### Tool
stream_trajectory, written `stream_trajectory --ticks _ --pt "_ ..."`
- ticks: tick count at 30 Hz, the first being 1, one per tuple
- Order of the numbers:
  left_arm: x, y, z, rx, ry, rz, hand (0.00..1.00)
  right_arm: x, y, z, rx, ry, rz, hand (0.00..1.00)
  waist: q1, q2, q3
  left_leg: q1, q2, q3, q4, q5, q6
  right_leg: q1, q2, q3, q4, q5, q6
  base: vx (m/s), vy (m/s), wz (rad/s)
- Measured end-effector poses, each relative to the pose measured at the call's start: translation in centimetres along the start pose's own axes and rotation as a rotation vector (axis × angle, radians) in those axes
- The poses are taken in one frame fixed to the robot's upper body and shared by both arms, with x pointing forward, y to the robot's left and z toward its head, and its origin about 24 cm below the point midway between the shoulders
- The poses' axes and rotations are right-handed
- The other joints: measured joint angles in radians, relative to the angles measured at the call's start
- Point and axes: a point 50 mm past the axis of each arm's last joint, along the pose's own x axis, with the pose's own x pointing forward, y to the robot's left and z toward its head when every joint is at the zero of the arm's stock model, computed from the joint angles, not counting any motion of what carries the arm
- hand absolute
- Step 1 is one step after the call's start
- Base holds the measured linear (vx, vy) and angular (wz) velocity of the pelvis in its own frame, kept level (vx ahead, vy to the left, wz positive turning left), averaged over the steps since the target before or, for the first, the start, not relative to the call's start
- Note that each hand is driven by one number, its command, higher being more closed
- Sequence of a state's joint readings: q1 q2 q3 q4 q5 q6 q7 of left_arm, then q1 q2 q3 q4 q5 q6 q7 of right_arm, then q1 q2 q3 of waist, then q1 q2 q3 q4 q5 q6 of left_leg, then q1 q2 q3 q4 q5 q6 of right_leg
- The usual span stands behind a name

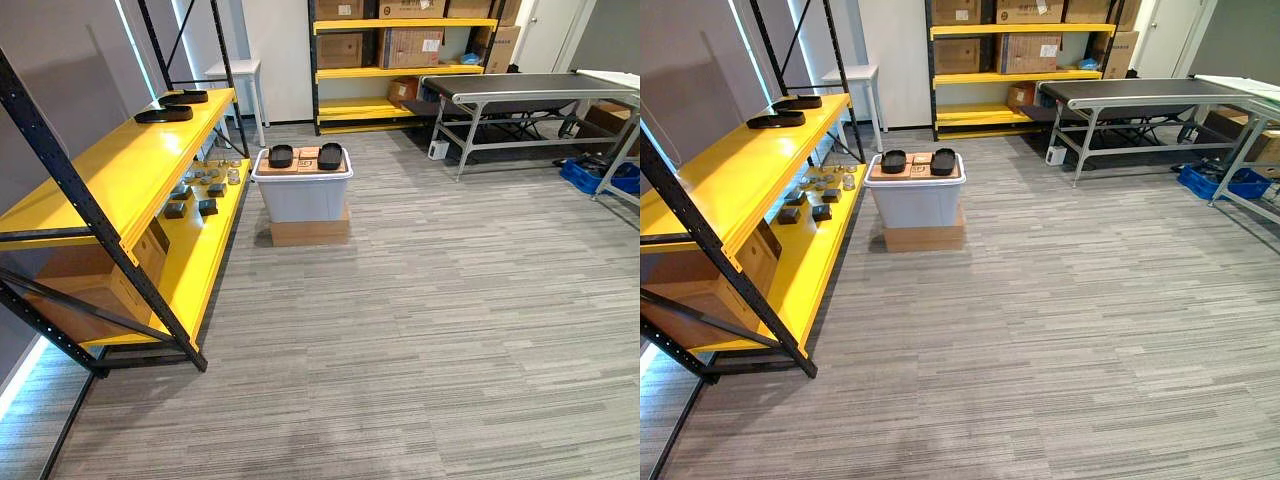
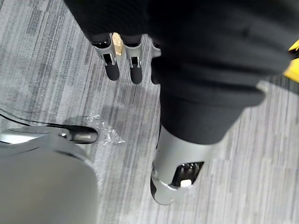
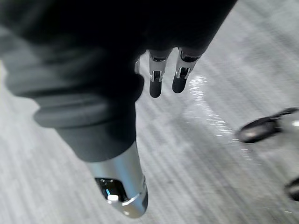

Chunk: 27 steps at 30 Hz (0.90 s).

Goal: Walk over and take plastic housings, then place them on the shelf

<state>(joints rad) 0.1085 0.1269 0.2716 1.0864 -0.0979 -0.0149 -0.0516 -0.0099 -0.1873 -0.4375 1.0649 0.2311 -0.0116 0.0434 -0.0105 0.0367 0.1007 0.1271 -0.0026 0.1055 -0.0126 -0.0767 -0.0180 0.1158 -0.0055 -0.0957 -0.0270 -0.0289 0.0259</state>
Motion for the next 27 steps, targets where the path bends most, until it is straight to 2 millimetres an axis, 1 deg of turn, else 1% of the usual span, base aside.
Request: stream_trajectory --ticks 2,3,4,7,10,13,16,21,27 --pt "0.0 0.0 0.3 -0.002 -0.015 0.000 0.00 0.1 -0.3 0.4 0.022 -0.013 -0.009 0.00 0.000 0.006 0.004 0.004 0.000 -0.001 -0.001 0.000 0.000 0.005 0.000 -0.002 0.000 0.000 0.000 0.00 0.000 0.00" --pt "0.0 0.1 0.3 -0.020 -0.016 0.002 0.00 0.0 -0.5 0.5 0.060 -0.017 -0.009 0.00 -0.001 0.008 0.005 0.012 0.000 -0.001 -0.002 0.000 0.000 0.010 0.000 -0.002 0.000 -0.001 0.001 -0.03 -0.023 -0.01" --pt "0.0 0.2 0.3 -0.041 -0.018 0.007 0.00 0.0 -0.6 0.5 0.103 -0.019 -0.011 0.00 -0.004 0.009 0.006 0.017 0.000 -0.001 -0.003 0.000 0.000 0.015 0.000 -0.003 0.000 -0.001 0.002 0.00 0.000 0.00" --pt "0.0 0.5 0.4 -0.065 -0.021 0.014 0.00 0.0 -0.6 0.5 0.144 -0.021 -0.012 0.00 -0.011 0.010 0.006 0.019 0.000 -0.002 -0.003 0.001 0.001 0.018 0.000 -0.005 0.001 -0.002 0.002 -0.05 -0.025 0.01" --pt "-0.1 0.8 0.2 -0.066 -0.019 0.022 0.00 0.0 -0.7 0.3 0.146 -0.013 -0.016 0.00 -0.013 0.011 0.005 0.029 -0.001 -0.002 -0.010 0.007 0.011 0.024 0.000 -0.009 0.002 -0.002 0.001 -0.06 -0.024 0.01" --pt "-0.1 1.0 0.2 -0.073 -0.017 0.029 0.00 0.0 -0.8 0.3 0.143 -0.011 -0.022 0.00 -0.025 0.014 0.003 0.034 -0.003 -0.018 -0.025 0.020 0.026 0.023 -0.001 -0.027 0.002 -0.002 0.001 -0.06 -0.035 0.12" --pt "-0.2 1.4 0.1 -0.100 -0.017 0.045 0.00 0.0 -1.2 0.4 0.174 -0.018 -0.039 0.00 -0.024 0.016 0.001 0.039 -0.003 -0.018 -0.034 0.025 0.028 0.023 -0.001 -0.028 0.002 -0.002 0.001 -0.06 -0.028 0.04" --pt "-0.3 2.3 -0.1 -0.150 -0.017 0.073 0.00 -0.1 -1.4 0.2 0.172 -0.012 -0.051 0.00 -0.025 0.015 0.000 0.042 -0.003 -0.018 -0.041 0.026 0.028 0.023 0.000 -0.029 0.000 -0.002 0.001 0.00 -0.006 0.00" --pt "-0.2 2.2 0.1 -0.150 -0.022 0.067 0.00 -0.1 -1.4 -0.1 0.179 0.002 -0.054 0.00 -0.026 0.015 -0.005 0.043 -0.004 -0.023 -0.049 0.027 0.026 0.027 -0.001 -0.047 -0.001 -0.001 0.001 0.01 -0.018 0.03"
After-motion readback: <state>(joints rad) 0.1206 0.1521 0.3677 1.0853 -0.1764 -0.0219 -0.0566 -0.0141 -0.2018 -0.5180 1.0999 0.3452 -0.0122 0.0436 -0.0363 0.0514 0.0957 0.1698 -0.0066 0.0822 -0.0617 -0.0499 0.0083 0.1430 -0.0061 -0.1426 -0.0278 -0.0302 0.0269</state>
